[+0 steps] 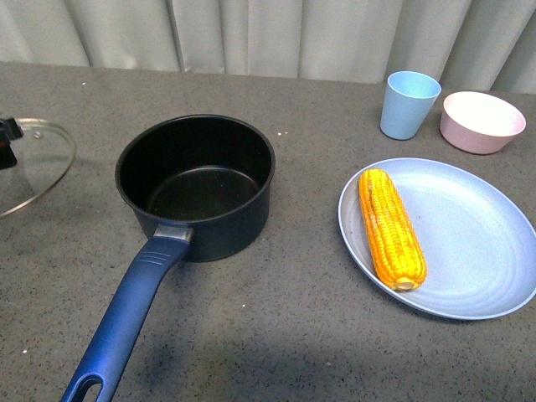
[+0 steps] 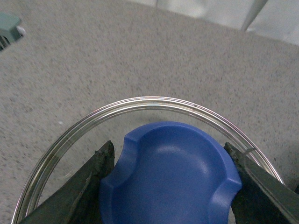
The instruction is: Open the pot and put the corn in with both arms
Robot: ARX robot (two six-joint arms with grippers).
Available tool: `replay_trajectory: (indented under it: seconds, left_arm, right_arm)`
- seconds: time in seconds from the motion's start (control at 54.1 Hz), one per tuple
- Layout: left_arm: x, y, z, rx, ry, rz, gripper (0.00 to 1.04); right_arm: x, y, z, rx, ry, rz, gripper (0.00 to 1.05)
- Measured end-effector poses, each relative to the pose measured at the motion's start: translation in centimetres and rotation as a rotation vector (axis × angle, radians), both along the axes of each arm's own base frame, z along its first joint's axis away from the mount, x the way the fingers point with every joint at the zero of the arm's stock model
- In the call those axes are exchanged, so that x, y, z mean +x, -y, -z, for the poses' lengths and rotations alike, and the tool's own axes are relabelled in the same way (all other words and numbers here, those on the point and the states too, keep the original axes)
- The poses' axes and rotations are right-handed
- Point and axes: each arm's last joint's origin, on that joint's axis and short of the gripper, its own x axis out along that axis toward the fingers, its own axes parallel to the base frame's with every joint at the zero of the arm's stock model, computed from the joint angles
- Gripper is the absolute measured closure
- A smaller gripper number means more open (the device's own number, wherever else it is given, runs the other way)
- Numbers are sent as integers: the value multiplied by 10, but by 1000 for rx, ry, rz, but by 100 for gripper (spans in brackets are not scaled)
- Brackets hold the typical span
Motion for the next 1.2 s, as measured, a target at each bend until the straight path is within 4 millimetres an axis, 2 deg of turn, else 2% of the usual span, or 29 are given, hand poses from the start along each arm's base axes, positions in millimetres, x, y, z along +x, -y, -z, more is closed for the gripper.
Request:
replay_trajectory:
  seconds: [0.277,0.518,0.703,0.795,0.925,1.017,1.091,1.202]
  left_arm:
    - [10,3,31,-17,-66,15,43]
    - [12,9,37,-13,-89,44,42]
    - [12,10,38,-11,-93,47,12]
    - [12,9,36,-11,-92,47,5]
    - [9,9,23,-17,-86,37,7]
    - [2,8,1,-28,-39,24,7]
    - [-12,9,-29,-13,55,9,7]
    - [-41,11,-54,-14,110,2,7]
  right_arm:
    - [0,0,0,0,0,0,9]
    - [0,0,0,0,0,0,9]
    - [0,0,0,0,0,0,9]
    - [0,0,0,0,0,0,9]
    - [0,0,0,0,0,0,9]
    - [0,0,0,0,0,0,9]
    - [0,0,0,0,0,0,9]
    - [0,0,0,0,0,0,9]
